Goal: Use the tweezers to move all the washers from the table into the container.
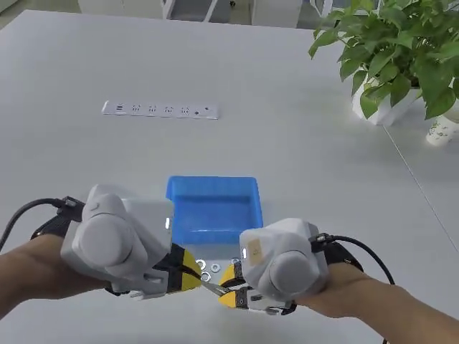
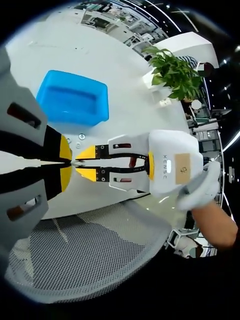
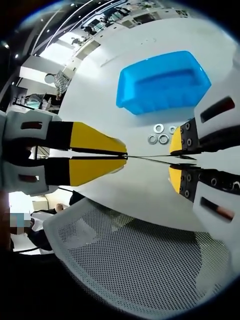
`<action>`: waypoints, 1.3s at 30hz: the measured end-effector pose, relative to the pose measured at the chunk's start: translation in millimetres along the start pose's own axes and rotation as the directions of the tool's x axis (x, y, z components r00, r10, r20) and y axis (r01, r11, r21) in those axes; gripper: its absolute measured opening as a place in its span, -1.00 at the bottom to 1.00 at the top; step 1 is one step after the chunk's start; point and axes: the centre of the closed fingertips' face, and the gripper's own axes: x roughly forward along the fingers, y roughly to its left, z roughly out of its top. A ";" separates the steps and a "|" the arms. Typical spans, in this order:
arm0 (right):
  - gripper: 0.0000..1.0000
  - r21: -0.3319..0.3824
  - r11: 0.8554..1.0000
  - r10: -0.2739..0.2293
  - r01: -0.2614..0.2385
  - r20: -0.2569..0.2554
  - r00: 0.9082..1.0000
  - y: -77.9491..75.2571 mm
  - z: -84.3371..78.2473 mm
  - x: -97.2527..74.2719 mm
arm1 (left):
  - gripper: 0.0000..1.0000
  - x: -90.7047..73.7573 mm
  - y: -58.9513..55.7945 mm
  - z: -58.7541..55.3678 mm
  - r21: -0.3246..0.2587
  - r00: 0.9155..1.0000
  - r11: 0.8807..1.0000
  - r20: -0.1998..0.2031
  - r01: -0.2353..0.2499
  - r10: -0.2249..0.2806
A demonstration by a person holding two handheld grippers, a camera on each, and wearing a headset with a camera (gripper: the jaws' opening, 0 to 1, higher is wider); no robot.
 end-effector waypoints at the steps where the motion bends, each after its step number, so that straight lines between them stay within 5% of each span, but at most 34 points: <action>1: -0.79 0.000 1.000 0.001 -0.001 0.000 1.000 0.2 0.9 0.0 | -0.90 -0.7 0.3 3.3 0.001 1.000 1.000 0.007 0.000 0.000; 16: -0.82 0.042 0.999 -0.012 0.011 0.040 0.999 -1.6 12.6 -2.6 | -0.90 -0.9 0.4 30.4 0.031 0.998 0.999 0.066 0.012 -0.014; 28: -0.83 0.057 0.998 -0.007 0.005 0.047 0.999 2.4 12.1 -1.2 | -0.90 7.4 -5.2 36.7 0.056 0.997 0.998 0.070 0.037 -0.041; 33: -0.84 0.050 0.999 -0.005 0.004 0.036 0.999 3.0 11.5 -1.2 | -0.70 5.0 -2.7 34.2 0.068 0.997 0.997 0.079 0.021 -0.026; 39: -0.84 0.056 0.998 -0.004 0.003 0.033 0.999 2.6 8.4 -2.3 | -0.64 1.4 -0.4 15.9 0.049 0.998 0.999 0.055 0.012 -0.015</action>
